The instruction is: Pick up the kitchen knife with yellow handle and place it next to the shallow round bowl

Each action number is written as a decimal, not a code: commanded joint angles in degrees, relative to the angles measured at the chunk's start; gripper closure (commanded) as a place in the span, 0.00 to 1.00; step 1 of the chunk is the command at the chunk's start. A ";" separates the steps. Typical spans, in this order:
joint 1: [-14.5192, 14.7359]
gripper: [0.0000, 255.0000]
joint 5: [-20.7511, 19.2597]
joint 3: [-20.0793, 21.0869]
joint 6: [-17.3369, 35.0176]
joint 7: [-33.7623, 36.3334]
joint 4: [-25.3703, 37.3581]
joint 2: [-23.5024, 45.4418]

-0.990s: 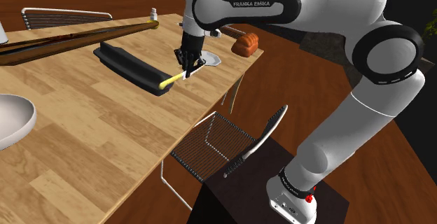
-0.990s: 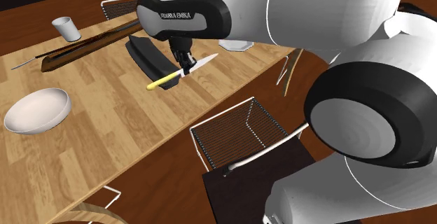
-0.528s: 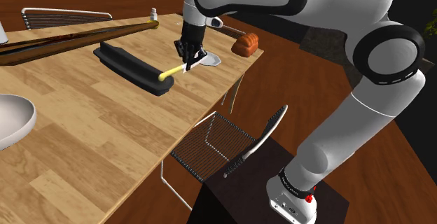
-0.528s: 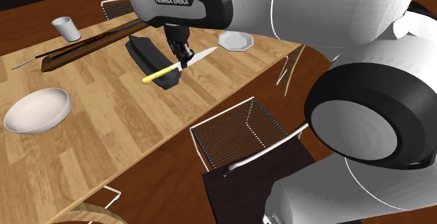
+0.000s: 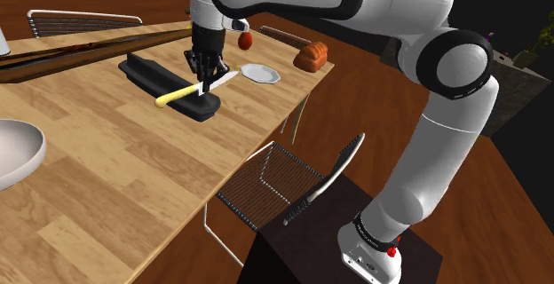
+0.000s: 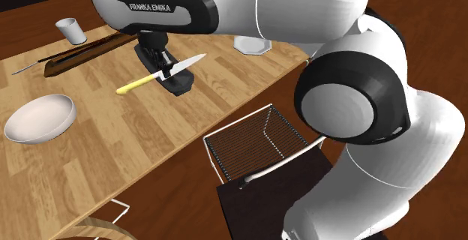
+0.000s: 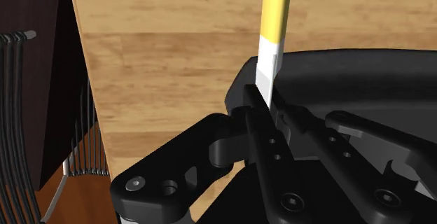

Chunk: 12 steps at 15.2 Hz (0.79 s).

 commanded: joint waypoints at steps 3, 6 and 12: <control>6.53 1.00 -4.96 0.63 -3.61 6.11 10.22 8.10; 12.68 1.00 -8.69 0.20 -7.19 9.67 19.84 14.91; 32.00 1.00 -16.85 -4.40 -22.36 11.26 57.77 35.98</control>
